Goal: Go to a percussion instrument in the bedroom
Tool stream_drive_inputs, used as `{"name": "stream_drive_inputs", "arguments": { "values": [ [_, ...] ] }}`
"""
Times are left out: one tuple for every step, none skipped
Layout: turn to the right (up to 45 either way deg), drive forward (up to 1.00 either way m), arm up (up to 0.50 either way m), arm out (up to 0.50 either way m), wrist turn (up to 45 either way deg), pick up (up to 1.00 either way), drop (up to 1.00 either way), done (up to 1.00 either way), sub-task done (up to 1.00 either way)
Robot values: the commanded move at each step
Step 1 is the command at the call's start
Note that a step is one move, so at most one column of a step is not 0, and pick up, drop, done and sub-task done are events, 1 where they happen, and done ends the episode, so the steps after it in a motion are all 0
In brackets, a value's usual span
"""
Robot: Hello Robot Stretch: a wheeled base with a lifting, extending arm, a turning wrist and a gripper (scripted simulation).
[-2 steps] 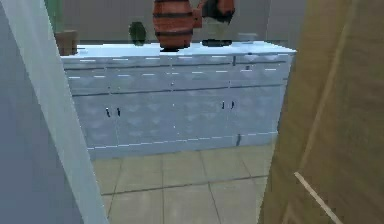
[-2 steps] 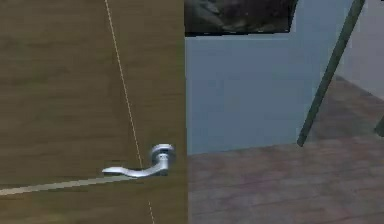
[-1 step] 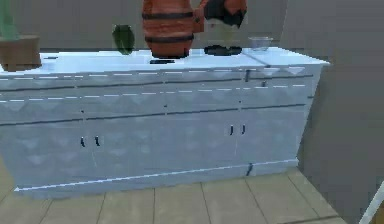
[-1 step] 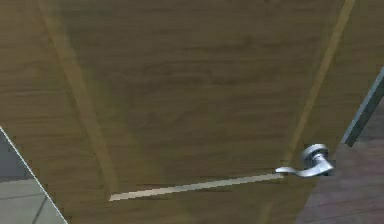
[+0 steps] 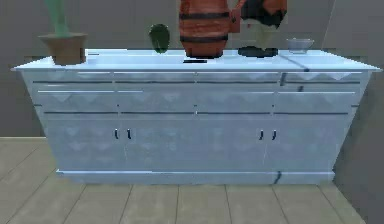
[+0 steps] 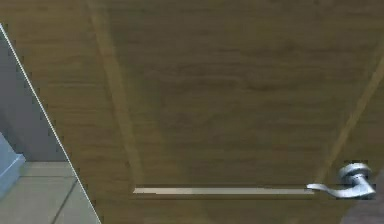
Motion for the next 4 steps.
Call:
{"name": "stream_drive_inputs", "arguments": {
  "values": [
    [0.0,0.45,0.00,0.00,0.0,0.00,0.00,0.00,0.00],
    [0.0,0.30,0.00,0.00,0.0,0.00,0.00,0.00,0.00],
    [-45.0,0.00,0.00,0.00,0.0,0.00,0.00,0.00,0.00],
    [-30.0,0.00,0.00,0.00,0.0,0.00,0.00,0.00,0.00]
  ]
}}
